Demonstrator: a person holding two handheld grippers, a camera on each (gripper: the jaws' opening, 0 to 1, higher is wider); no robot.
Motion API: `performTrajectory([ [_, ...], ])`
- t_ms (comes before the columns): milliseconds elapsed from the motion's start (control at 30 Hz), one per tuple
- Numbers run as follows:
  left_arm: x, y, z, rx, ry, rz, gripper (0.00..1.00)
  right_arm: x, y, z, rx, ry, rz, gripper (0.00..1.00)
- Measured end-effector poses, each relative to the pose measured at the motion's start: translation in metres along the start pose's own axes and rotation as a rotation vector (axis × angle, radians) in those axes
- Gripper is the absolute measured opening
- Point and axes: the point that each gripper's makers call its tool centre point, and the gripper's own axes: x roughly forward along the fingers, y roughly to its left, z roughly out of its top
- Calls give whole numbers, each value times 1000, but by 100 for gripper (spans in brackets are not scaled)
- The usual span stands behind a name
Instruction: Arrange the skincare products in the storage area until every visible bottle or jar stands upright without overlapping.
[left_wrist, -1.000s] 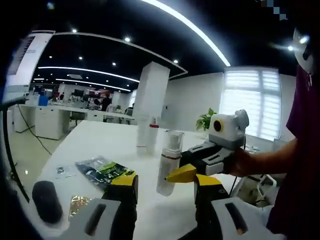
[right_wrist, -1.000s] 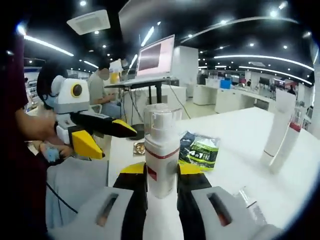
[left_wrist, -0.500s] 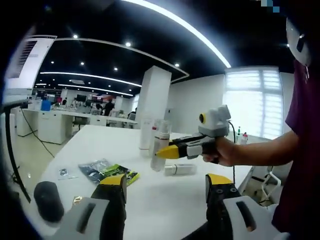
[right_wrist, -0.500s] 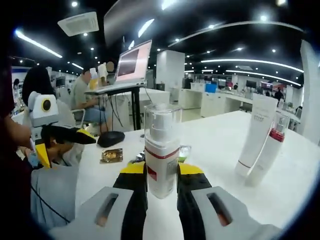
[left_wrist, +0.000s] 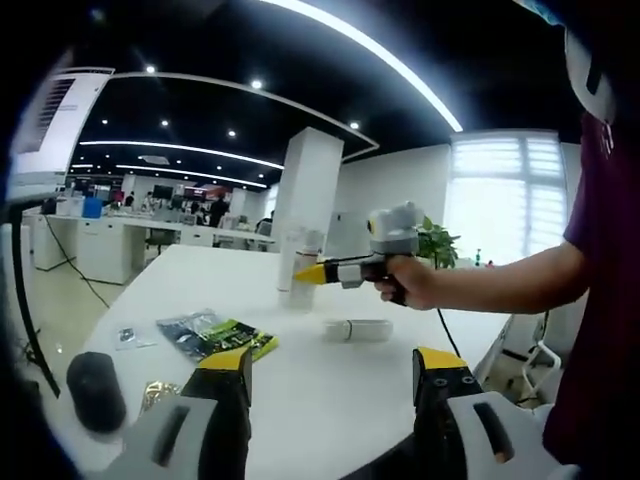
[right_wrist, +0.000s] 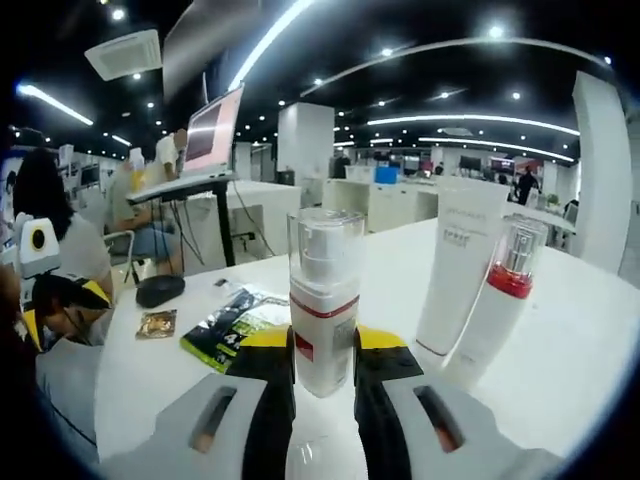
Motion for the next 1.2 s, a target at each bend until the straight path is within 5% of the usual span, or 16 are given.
performTrajectory([
  [800, -5, 12, -3, -16, -1, 33, 66, 31, -41, -39, 29, 69, -20, 20],
  [1200, 0, 16, -6, -19, 10, 37, 65, 25, -56, -39, 13, 77, -156, 20],
])
